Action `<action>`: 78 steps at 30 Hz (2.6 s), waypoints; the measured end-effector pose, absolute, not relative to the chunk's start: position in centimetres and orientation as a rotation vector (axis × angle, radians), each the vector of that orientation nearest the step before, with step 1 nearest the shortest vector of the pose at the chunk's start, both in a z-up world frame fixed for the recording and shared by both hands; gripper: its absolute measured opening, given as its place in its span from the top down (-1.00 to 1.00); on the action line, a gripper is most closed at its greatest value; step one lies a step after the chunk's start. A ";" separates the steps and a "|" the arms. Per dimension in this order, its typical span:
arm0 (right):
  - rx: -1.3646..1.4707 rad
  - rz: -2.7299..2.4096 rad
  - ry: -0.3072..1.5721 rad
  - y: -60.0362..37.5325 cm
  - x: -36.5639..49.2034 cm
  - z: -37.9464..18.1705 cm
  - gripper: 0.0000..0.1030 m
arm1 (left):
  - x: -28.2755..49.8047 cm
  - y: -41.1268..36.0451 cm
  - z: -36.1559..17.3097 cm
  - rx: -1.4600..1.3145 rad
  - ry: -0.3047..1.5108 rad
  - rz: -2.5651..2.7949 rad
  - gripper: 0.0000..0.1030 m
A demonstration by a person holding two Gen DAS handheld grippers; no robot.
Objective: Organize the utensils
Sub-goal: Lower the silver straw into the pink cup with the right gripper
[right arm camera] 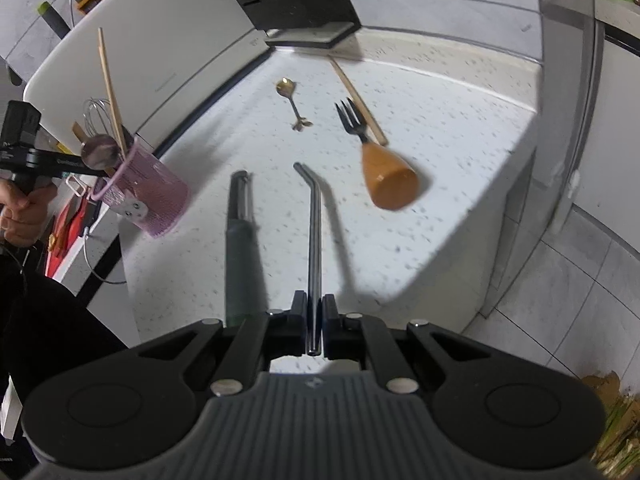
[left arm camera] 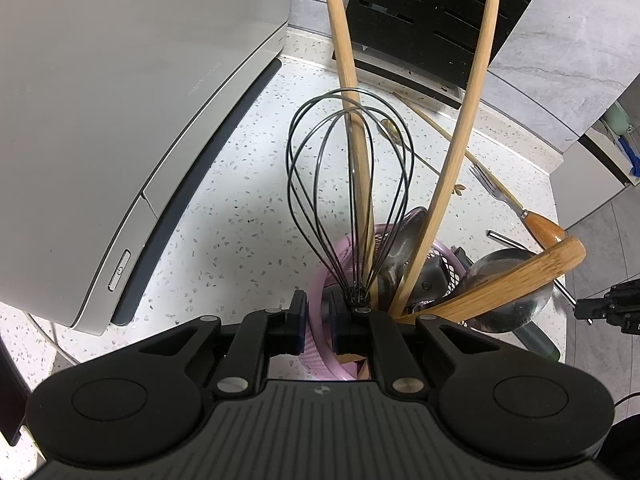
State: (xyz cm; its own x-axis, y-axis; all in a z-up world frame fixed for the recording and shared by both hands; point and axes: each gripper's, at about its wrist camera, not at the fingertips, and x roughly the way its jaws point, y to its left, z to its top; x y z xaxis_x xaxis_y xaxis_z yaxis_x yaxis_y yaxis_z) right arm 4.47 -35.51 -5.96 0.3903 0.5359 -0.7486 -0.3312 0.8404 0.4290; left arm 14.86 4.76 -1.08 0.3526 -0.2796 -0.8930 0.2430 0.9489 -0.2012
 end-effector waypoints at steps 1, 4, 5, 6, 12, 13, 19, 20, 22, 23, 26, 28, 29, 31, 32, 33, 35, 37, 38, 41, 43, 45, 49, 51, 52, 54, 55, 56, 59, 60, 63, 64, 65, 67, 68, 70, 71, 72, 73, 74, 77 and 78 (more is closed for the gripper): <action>0.228 0.557 1.025 -35.3 4.5 -5.8 0.93 | 14.8 4.8 -1.1 -0.037 1.162 -0.338 0.77; 0.239 0.556 0.997 -35.0 4.8 -5.1 0.93 | 14.8 4.8 -1.1 -0.035 1.162 -0.337 0.77; 0.243 0.554 0.987 -34.7 4.9 -4.9 0.93 | 14.9 4.8 -1.1 -0.035 1.162 -0.337 0.77; 0.244 0.554 0.975 -34.6 5.0 -4.5 0.93 | 14.9 4.8 -1.1 -0.035 1.162 -0.337 0.77; 0.242 0.561 0.912 -33.5 5.4 -2.7 0.93 | 14.9 4.8 -1.1 -0.039 1.163 -0.339 0.77; 0.236 0.561 0.903 -33.4 5.3 -2.3 0.93 | 14.9 4.8 -1.1 -0.039 1.163 -0.340 0.77; 0.208 0.571 0.845 -32.9 5.3 -0.1 0.93 | 14.9 4.8 -1.1 -0.037 1.165 -0.335 0.77; 0.202 0.574 0.837 -32.7 5.2 0.2 0.93 | 14.9 4.9 -1.1 -0.036 1.165 -0.335 0.77; 0.191 0.581 0.823 -32.4 5.3 0.8 0.93 | 14.8 4.8 -1.1 -0.035 1.166 -0.336 0.76; 0.184 0.585 0.818 -32.1 5.3 1.1 0.93 | 14.9 4.8 -1.1 -0.036 1.166 -0.336 0.77; 0.154 0.596 0.804 -31.3 5.1 2.1 0.93 | 14.9 4.8 -1.1 -0.037 1.167 -0.339 0.76; 0.129 0.609 0.797 -30.7 4.9 2.8 0.93 | 14.9 4.8 -1.2 -0.036 1.167 -0.340 0.76; 0.111 0.614 0.794 -30.3 4.7 3.2 0.93 | 14.9 4.8 -1.2 -0.036 1.167 -0.341 0.76; 0.076 0.630 0.789 -29.4 4.3 4.1 0.93 | 14.9 4.7 -1.1 -0.035 1.168 -0.340 0.76; 0.058 0.636 0.786 -29.0 4.2 4.6 0.93 | 14.9 4.7 -1.1 -0.034 1.168 -0.339 0.76; 0.035 0.644 0.783 -28.5 3.9 5.1 0.93 | 14.9 4.7 -1.1 -0.032 1.168 -0.339 0.76; -0.010 0.664 0.775 -27.5 3.4 6.4 0.93 | 14.9 4.7 -1.1 -0.034 1.168 -0.340 0.76; -0.061 0.681 0.769 -26.5 2.7 7.5 0.93 | 14.9 4.8 -1.2 -0.039 1.169 -0.343 0.76; -0.083 0.691 0.768 -26.1 2.2 7.9 0.93 | 14.9 4.8 -1.2 -0.041 1.170 -0.344 0.76; -0.149 0.717 0.771 -24.7 1.2 9.0 0.93 | 15.0 4.9 -1.2 -0.042 1.170 -0.344 0.75; -0.184 0.740 0.777 -23.7 0.6 9.6 0.93 | 15.0 4.8 -1.2 -0.041 1.170 -0.344 0.75; -0.228 0.758 0.785 -22.5 0.1 9.9 0.93 | 14.9 4.9 -1.2 -0.041 1.170 -0.343 0.75; -0.290 0.792 0.801 -20.4 -0.3 10.3 0.93 | 15.0 4.9 -1.2 -0.041 1.170 -0.344 0.75; -0.330 0.801 0.813 -19.1 0.0 10.4 0.93 | 15.0 5.0 -1.2 -0.041 1.170 -0.345 0.75; -0.359 0.803 0.823 -18.3 0.2 10.4 0.93 | 15.0 4.9 -1.2 -0.041 1.169 -0.345 0.75; -0.414 0.808 0.844 -16.7 0.7 10.2 0.93 | 15.0 5.0 -1.2 -0.044 1.170 -0.345 0.75; -0.449 0.806 0.853 -15.9 1.0 10.1 0.93 | 15.0 5.0 -1.2 -0.044 1.170 -0.345 0.75; -0.490 0.807 0.864 -15.0 1.4 9.9 0.93 | 15.0 5.0 -1.2 -0.044 1.170 -0.346 0.74; -0.575 0.817 0.887 -13.0 2.6 9.7 0.93 | 14.9 4.9 -1.1 -0.040 1.169 -0.346 0.74; -0.598 0.820 0.893 -12.3 3.0 9.6 0.93 | 14.9 4.9 -1.1 -0.039 1.169 -0.346 0.74; -0.665 0.831 0.903 -10.2 4.2 9.7 0.93 | 14.9 4.9 -1.1 -0.041 1.170 -0.349 0.74; -0.676 0.839 0.905 -9.6 4.6 9.8 0.93 | 14.9 4.9 -1.1 -0.040 1.170 -0.351 0.73; -0.690 0.842 0.903 -9.1 5.0 9.8 0.93 | 14.9 4.9 -1.1 -0.042 1.170 -0.351 0.73; -0.715 0.853 0.906 -8.0 5.8 9.9 0.93 | 14.9 5.0 -1.2 -0.047 1.172 -0.354 0.72; -0.720 0.858 0.908 -7.5 6.1 10.0 0.93 | 15.0 5.0 -1.2 -0.050 1.172 -0.354 0.72; -0.738 0.874 0.914 -6.5 6.7 9.9 0.93 | 15.0 5.1 -1.2 -0.052 1.174 -0.355 0.72; -0.748 0.883 0.917 -5.9 6.8 9.9 0.93 | 15.0 5.1 -1.2 -0.053 1.174 -0.357 0.72; -0.754 0.890 0.915 -5.5 7.1 9.8 0.93 | 15.0 5.1 -1.2 -0.056 1.175 -0.358 0.71; -0.755 0.894 0.916 -5.1 7.4 9.7 0.93 | 15.0 5.2 -1.2 -0.063 1.177 -0.360 0.71; -0.759 0.900 0.916 -4.7 7.7 9.7 0.93 | 15.1 5.3 -1.2 -0.071 1.179 -0.362 0.70; -0.792 0.913 0.905 -3.6 8.0 8.9 0.93 | 15.1 5.3 -1.2 -0.072 1.179 -0.363 0.70; -0.797 0.916 0.884 -3.3 8.2 8.8 0.92 | 15.1 5.3 -1.2 -0.073 1.180 -0.363 0.70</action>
State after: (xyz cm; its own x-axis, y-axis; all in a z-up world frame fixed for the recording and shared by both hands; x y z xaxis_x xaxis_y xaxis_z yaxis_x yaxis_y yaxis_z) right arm 8.17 -3.28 8.83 0.3311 0.3177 -0.8885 -0.8994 0.3911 -0.1953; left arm 15.05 5.32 -1.16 0.3304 -0.3155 -0.8896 0.2398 0.9396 -0.2442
